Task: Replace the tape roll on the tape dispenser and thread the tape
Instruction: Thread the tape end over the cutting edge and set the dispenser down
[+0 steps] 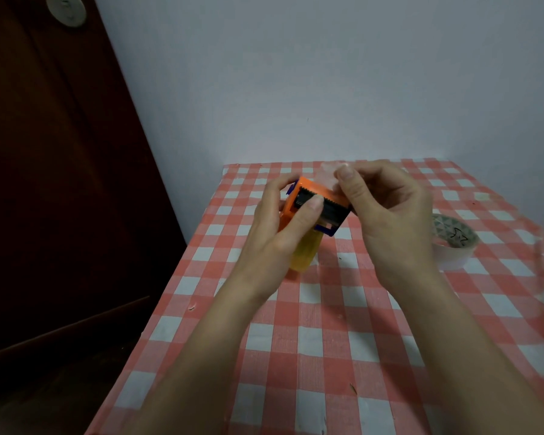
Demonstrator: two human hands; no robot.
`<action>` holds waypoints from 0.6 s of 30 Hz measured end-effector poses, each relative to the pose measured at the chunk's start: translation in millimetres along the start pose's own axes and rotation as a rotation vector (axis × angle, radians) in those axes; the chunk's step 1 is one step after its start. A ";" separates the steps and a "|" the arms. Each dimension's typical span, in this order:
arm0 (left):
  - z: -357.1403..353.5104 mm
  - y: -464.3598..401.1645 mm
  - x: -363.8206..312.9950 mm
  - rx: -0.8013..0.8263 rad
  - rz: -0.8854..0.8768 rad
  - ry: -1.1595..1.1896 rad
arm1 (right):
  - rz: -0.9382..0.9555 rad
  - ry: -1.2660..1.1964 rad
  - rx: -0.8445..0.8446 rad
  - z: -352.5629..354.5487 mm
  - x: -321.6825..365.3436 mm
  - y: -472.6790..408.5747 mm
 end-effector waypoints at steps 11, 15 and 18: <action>0.2 -3.6 6.8 -0.012 -0.027 0.004 | -0.003 0.037 0.056 -0.8 -2.5 -1.1; 0.9 -4.7 8.4 -0.001 -0.024 0.016 | -0.014 0.033 0.065 -2.2 -2.1 -0.1; 0.9 -5.1 8.2 0.005 -0.024 0.009 | -0.015 0.050 0.071 -2.3 -1.3 0.1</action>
Point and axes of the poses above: each hand's wrist, its own y-axis away from the middle knuckle, its own z-axis out of the back of the hand, x = y × z, the point moved 4 cm from there along -y, towards the middle knuckle, and after that the axes turned 4 degrees about -z, right-handed, at the moved point
